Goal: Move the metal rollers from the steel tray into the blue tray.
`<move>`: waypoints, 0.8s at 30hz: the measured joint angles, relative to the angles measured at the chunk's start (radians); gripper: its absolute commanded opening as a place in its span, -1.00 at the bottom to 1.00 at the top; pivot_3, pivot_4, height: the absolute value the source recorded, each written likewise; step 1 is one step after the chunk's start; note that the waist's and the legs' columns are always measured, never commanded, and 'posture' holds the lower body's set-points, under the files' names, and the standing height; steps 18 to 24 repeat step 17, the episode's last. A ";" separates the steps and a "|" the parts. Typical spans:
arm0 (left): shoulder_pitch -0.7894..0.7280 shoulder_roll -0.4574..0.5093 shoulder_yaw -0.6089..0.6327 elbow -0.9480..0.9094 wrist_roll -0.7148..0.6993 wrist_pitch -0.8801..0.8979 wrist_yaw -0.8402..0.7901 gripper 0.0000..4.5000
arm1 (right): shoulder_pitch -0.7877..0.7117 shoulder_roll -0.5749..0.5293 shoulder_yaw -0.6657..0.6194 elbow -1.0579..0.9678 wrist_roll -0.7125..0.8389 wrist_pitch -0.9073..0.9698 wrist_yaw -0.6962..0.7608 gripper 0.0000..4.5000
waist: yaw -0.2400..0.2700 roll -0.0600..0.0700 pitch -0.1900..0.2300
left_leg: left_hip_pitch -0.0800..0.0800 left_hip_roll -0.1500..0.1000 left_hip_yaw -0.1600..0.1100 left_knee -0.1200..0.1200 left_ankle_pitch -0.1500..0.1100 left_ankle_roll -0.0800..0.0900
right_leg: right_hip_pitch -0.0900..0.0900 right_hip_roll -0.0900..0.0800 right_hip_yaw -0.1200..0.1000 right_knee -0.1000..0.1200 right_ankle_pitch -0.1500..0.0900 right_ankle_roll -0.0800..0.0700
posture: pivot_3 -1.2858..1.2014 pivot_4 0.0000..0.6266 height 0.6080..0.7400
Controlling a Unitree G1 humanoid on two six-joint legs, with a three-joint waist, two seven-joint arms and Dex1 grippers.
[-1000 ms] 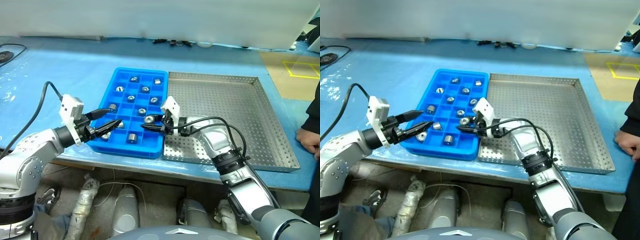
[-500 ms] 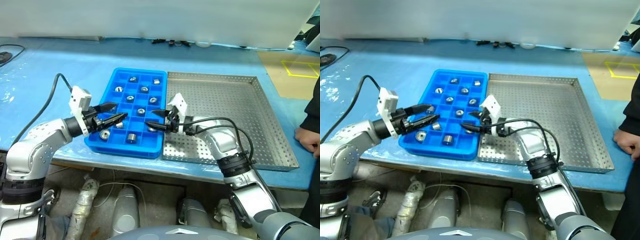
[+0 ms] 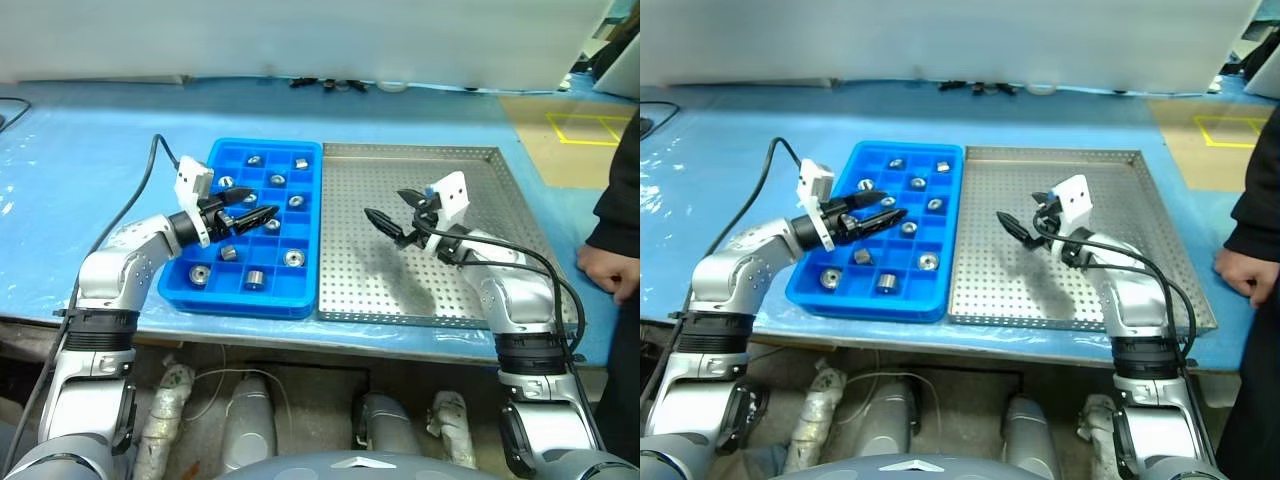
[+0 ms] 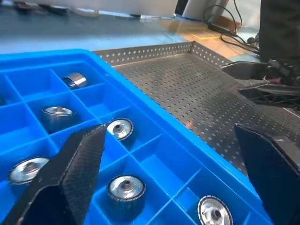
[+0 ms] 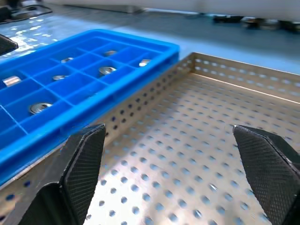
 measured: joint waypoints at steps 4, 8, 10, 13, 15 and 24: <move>-0.024 -0.009 -0.004 0.022 0.009 -0.029 -0.022 1.00 | 0.060 -0.015 -0.025 -0.048 0.011 0.005 -0.019 1.00 | -0.006 0.000 0.000 | 0.001 0.000 0.001 0.000 0.000 0.001 | 0.000 0.000 0.000 0.000 0.000 0.000 | -0.04 -0.52 1.00; -0.019 -0.009 -0.024 0.043 0.031 -0.054 -0.065 1.00 | 0.090 -0.019 -0.036 -0.086 0.020 0.008 -0.041 1.00 | -0.006 0.000 0.000 | 0.001 0.000 0.001 0.000 -0.003 0.004 | 0.000 0.000 0.000 0.000 0.000 0.000 | -0.04 -0.52 1.00; -0.007 -0.009 -0.036 0.041 0.047 -0.063 -0.069 1.00 | 0.090 -0.018 -0.033 -0.095 0.016 0.012 -0.064 1.00 | -0.005 0.000 0.000 | 0.002 0.000 0.001 0.000 -0.003 0.004 | 0.000 0.000 0.000 0.000 0.000 0.000 | -0.03 -0.52 1.00; 0.020 -0.009 -0.047 0.033 0.064 -0.065 -0.068 1.00 | 0.091 -0.007 -0.016 -0.095 -0.003 0.016 -0.102 1.00 | -0.005 0.000 0.000 | 0.002 0.000 0.001 0.000 -0.003 0.004 | 0.000 0.000 0.000 0.000 0.000 0.000 | -0.02 -0.52 1.00; 0.030 -0.010 -0.047 0.024 0.067 -0.066 -0.064 1.00 | 0.093 -0.006 -0.006 -0.095 -0.008 0.016 -0.107 1.00 | -0.005 0.000 0.000 | 0.002 0.000 0.001 0.000 -0.003 0.004 | 0.000 0.000 0.000 0.000 0.000 0.000 | -0.01 -0.52 1.00; 0.031 -0.011 -0.046 0.018 0.072 -0.084 -0.056 1.00 | 0.098 -0.006 0.003 -0.095 -0.018 0.005 -0.108 1.00 | -0.003 0.000 0.000 | 0.002 0.000 0.001 0.000 -0.003 0.005 | 0.001 0.000 0.000 0.000 0.000 0.000 | 0.00 -0.52 1.00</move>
